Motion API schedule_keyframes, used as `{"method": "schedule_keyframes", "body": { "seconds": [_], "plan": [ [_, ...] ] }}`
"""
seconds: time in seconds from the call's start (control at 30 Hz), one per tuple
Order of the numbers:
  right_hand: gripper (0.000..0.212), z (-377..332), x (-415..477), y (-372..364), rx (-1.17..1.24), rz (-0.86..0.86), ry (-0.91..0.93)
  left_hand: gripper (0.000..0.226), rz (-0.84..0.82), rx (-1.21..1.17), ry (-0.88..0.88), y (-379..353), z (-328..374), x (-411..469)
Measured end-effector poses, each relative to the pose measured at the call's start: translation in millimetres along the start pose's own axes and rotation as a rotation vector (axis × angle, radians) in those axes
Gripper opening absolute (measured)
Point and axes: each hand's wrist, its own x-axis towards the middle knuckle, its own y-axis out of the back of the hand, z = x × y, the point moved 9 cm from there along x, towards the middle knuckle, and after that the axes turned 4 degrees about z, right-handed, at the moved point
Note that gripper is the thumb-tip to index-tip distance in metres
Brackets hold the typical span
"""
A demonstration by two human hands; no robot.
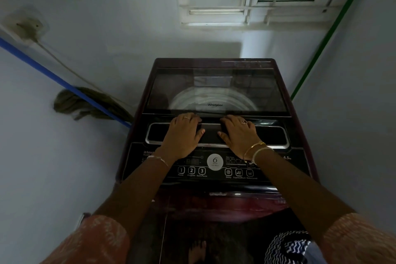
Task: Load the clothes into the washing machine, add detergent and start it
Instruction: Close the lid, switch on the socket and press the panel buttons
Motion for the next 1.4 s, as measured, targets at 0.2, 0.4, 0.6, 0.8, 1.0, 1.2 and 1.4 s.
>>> {"method": "schedule_keyframes", "body": {
  "seconds": [0.2, 0.4, 0.6, 0.8, 1.0, 1.2, 1.4],
  "plan": [
    [0.050, 9, -46, 4, 0.107, 0.032, 0.028, 0.042, 0.136, 0.017, 0.118, 14, 3, -55],
    [0.050, 14, -68, -4, 0.144, 0.022, -0.024, 0.044, 0.215, 0.049, 0.220, 20, 4, -82],
    [0.050, 15, -67, 1, 0.097, 0.052, -0.012, 0.051, 0.139, 0.014, 0.259, 9, 9, -85],
    [0.049, 9, -67, 12, 0.028, 0.049, -0.004, 0.052, 0.126, 0.042, 0.262, 10, 13, -87],
    [0.041, 3, -62, 26, -0.026, -0.008, -0.044, 0.059, 0.021, 0.030, 0.268, 6, 17, -92],
    [0.034, -16, -41, 53, -0.022, -0.032, -0.052, 0.065, 0.077, 0.027, 0.191, 45, 27, -71],
    [0.047, -66, 4, 75, -0.033, -0.003, 0.072, 0.067, 0.121, 0.093, 0.219, 93, -6, -42]
  ]
}}
